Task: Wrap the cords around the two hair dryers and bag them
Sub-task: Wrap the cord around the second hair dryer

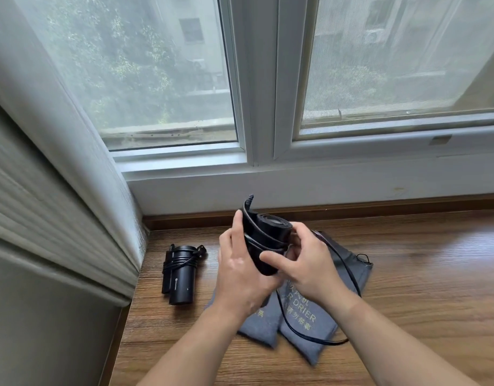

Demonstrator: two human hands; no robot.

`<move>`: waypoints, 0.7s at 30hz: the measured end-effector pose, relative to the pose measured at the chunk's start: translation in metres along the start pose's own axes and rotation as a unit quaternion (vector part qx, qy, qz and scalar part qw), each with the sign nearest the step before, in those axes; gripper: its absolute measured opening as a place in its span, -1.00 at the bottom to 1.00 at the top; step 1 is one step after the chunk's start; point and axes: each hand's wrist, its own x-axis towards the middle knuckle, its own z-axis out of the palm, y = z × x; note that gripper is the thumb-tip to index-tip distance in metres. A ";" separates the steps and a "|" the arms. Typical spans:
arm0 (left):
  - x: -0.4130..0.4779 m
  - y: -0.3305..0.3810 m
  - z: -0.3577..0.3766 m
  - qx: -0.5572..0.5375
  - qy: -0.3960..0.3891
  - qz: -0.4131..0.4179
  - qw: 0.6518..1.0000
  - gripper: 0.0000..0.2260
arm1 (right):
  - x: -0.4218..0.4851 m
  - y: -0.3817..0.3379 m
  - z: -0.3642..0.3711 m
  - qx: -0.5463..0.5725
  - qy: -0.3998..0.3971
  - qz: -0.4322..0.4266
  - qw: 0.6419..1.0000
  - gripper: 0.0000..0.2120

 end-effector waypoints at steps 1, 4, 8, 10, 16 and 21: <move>0.001 -0.003 -0.001 -0.011 -0.004 -0.005 1.000 0.19 | 0.001 -0.001 -0.004 -0.016 -0.021 -0.003 1.000 -0.42; 0.004 -0.011 -0.007 -0.021 -0.028 -0.017 0.999 0.17 | 0.005 0.000 -0.015 -0.048 -0.070 -0.021 0.996 -0.40; 0.004 -0.015 -0.013 -0.055 -0.074 -0.036 0.995 0.14 | 0.007 0.000 -0.024 -0.085 -0.112 -0.061 0.988 -0.37; 0.002 -0.018 -0.016 -0.078 -0.109 -0.045 0.990 0.11 | 0.006 0.000 -0.025 -0.092 -0.127 -0.061 0.986 -0.24; 0.001 -0.026 -0.024 -0.183 -0.206 -0.042 0.960 -0.01 | 0.008 -0.003 -0.031 -0.084 -0.160 -0.072 0.981 -0.26; 0.007 -0.014 -0.026 -0.141 -0.218 -0.023 0.965 -0.14 | 0.002 0.002 -0.022 0.002 -0.108 -0.042 0.993 -0.49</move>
